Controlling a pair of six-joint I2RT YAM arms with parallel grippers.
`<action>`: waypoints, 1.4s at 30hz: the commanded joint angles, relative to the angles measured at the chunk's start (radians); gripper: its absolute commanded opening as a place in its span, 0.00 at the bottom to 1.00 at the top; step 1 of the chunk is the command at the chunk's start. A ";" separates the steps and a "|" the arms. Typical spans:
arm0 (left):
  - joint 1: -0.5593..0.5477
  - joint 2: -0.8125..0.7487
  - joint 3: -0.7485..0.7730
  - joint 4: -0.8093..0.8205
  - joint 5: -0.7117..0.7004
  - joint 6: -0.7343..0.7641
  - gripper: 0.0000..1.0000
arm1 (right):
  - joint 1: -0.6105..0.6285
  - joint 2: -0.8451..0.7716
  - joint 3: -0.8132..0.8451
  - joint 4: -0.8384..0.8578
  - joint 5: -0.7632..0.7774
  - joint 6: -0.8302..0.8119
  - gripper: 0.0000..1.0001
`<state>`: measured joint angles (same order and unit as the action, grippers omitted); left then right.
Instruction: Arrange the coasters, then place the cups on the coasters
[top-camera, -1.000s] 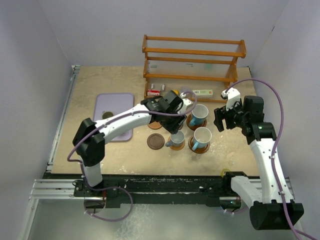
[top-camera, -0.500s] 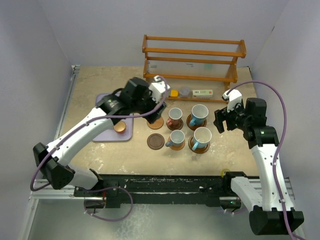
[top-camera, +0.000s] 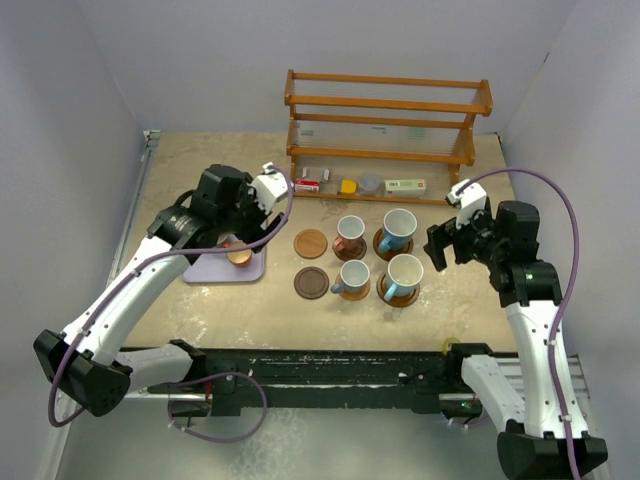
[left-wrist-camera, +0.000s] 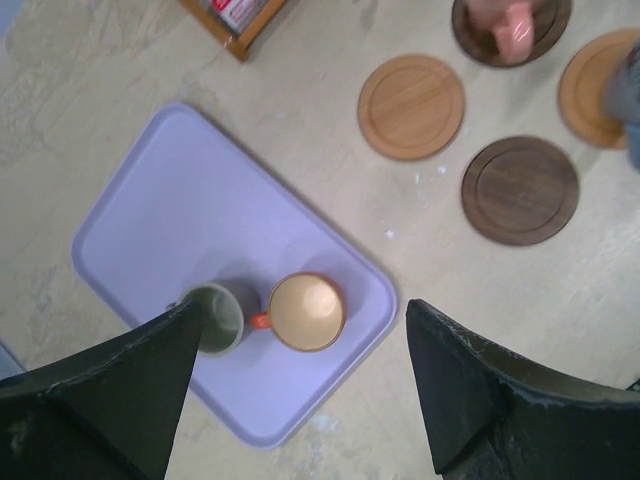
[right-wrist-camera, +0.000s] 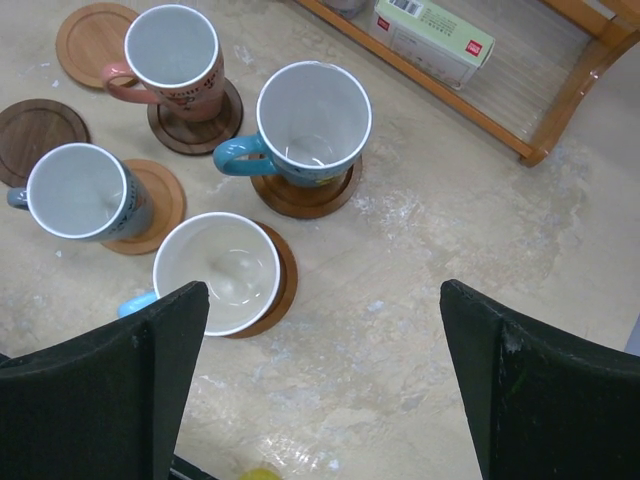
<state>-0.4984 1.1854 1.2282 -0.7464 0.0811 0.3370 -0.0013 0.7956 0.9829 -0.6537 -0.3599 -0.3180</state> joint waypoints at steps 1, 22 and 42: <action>0.101 0.011 -0.039 0.021 0.096 0.197 0.80 | -0.007 -0.025 0.003 0.013 -0.034 -0.003 1.00; 0.329 0.512 0.139 -0.248 0.371 0.917 0.74 | -0.007 0.010 0.005 0.025 -0.041 -0.007 1.00; 0.302 0.748 0.238 -0.365 0.328 1.066 0.27 | -0.006 0.045 0.005 0.031 -0.029 -0.012 1.00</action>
<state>-0.1791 1.9198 1.4147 -1.0489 0.3859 1.3663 -0.0025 0.8310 0.9817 -0.6502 -0.3851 -0.3187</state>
